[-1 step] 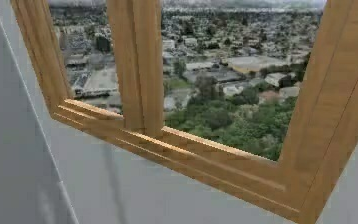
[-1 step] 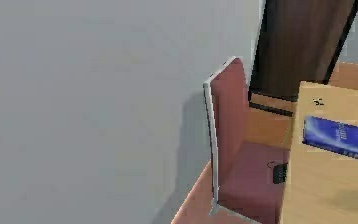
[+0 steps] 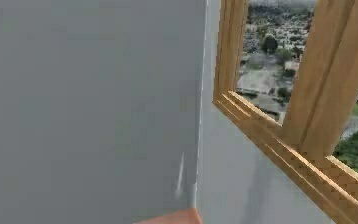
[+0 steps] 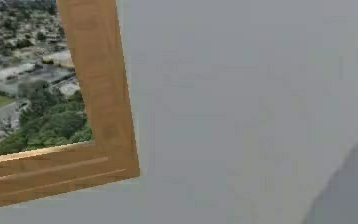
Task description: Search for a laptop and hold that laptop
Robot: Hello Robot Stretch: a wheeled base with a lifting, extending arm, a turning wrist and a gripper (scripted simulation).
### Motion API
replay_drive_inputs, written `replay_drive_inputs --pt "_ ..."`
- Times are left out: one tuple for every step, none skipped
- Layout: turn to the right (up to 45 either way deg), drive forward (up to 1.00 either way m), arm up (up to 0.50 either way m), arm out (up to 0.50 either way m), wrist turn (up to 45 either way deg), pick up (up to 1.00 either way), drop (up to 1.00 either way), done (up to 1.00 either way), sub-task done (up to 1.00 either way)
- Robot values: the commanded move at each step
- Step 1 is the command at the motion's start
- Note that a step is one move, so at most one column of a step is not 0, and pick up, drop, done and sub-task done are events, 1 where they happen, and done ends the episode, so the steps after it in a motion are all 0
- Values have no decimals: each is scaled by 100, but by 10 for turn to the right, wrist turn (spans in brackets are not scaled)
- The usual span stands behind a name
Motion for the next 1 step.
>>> replay_drive_inputs --pt "-450 0 0 0 0 0 0 0 0"
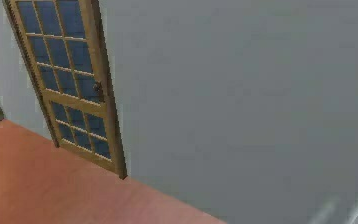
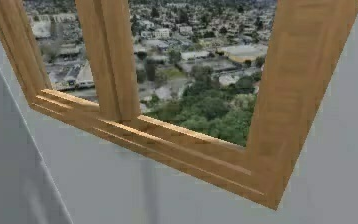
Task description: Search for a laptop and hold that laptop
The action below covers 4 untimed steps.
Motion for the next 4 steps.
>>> replay_drive_inputs --pt "-120 0 0 0 0 0 0 0 0" --pt "0 30 0 0 0 0 0 0 0" --pt "450 0 0 0 0 0 0 0 0" --pt "450 0 0 0 0 0 0 0 0"
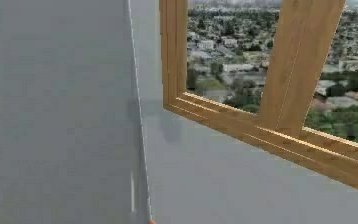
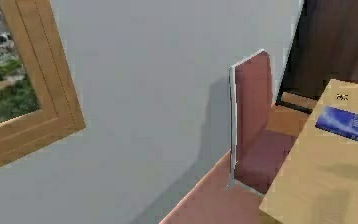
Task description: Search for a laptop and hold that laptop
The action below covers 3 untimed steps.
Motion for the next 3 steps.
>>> replay_drive_inputs --pt "450 0 0 0 0 0 0 0 0" --pt "150 0 0 0 0 0 0 0 0" --pt "0 0 50 0 0 0 0 0 0"
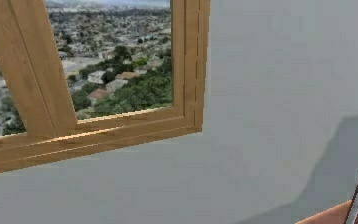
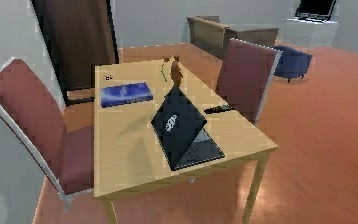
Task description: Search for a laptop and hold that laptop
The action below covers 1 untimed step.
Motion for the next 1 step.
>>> replay_drive_inputs --pt "0 0 36 0 0 0 0 0 0"
